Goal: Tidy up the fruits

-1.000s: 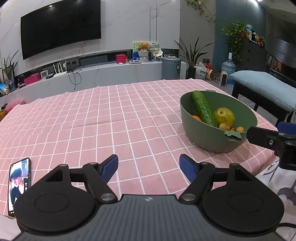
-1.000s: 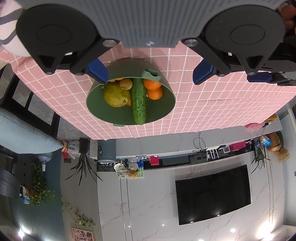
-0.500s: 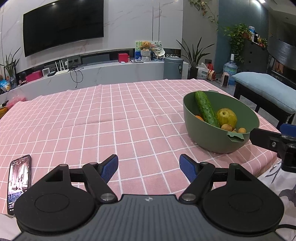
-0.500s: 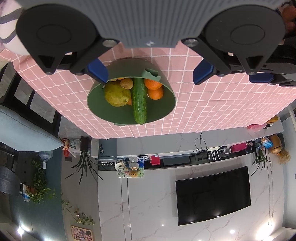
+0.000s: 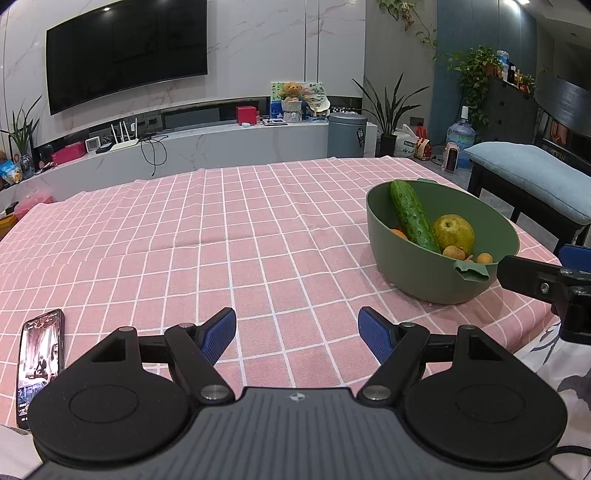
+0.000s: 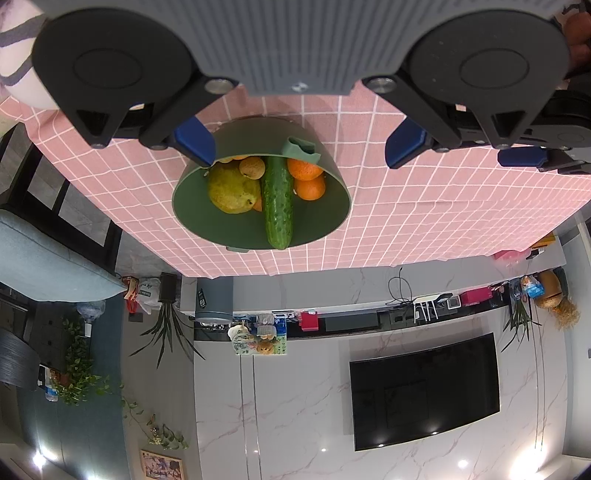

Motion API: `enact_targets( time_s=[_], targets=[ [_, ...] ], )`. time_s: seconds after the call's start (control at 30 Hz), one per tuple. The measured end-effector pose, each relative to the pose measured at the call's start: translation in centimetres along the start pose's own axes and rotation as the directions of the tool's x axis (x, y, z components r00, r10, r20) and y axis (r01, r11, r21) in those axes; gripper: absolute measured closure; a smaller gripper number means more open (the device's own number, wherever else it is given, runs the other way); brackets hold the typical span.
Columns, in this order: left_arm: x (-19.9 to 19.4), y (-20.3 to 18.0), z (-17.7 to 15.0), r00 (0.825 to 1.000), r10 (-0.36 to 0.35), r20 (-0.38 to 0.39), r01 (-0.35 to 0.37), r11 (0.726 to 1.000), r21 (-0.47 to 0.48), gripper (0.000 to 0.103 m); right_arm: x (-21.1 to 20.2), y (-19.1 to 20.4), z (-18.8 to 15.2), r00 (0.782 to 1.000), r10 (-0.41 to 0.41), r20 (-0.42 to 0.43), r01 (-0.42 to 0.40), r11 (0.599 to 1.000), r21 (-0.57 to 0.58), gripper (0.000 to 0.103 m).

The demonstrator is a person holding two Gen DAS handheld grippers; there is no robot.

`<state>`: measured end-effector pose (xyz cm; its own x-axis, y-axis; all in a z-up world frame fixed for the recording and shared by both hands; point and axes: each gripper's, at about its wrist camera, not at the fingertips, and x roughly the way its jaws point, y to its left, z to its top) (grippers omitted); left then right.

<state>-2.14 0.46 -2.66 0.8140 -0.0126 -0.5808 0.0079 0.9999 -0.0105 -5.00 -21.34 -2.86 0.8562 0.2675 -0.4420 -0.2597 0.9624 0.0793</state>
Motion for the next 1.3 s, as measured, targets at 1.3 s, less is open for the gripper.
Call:
enact_targets(
  time_s=[1.3],
  targets=[
    [0.01, 0.08, 0.01, 1.000, 0.001, 0.002, -0.001, 1.000, -0.002, 0.015, 0.17, -0.09, -0.02, 1.000, 0.004, -0.002, -0.004, 1.000, -0.012, 0.008]
  ],
)
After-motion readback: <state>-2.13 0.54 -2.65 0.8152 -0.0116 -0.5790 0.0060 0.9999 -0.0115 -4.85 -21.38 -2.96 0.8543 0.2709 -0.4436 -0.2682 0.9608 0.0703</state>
